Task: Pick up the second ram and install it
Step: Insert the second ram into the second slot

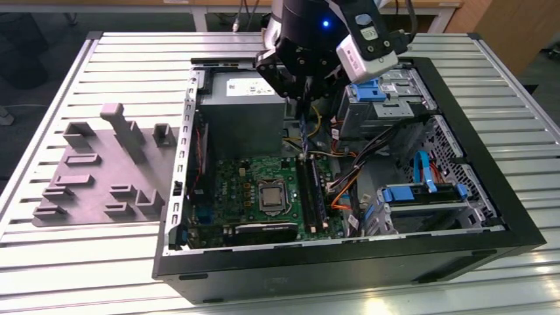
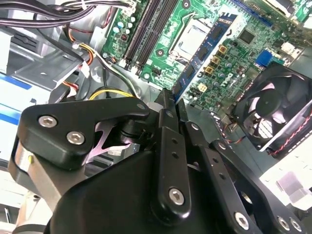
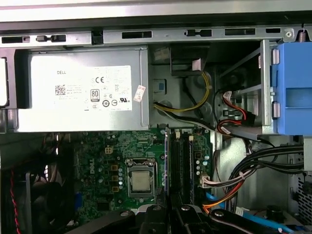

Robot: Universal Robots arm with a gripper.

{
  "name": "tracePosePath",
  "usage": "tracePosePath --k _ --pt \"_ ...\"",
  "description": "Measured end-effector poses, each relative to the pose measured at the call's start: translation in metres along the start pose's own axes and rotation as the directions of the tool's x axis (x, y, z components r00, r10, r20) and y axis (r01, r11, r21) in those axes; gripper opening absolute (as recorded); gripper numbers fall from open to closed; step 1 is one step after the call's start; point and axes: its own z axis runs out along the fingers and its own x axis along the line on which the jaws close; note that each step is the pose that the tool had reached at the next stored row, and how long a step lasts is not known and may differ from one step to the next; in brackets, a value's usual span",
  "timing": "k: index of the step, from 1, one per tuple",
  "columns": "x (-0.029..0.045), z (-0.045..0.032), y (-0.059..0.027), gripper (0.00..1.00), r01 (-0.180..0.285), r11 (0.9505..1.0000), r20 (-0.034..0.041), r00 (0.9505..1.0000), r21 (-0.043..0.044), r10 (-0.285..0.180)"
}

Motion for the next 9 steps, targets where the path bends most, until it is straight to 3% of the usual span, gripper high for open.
tracePosePath --k 9 --pt "-0.0024 0.0083 0.0002 0.14 -0.007 1.0000 0.0003 1.0000 0.0001 0.007"
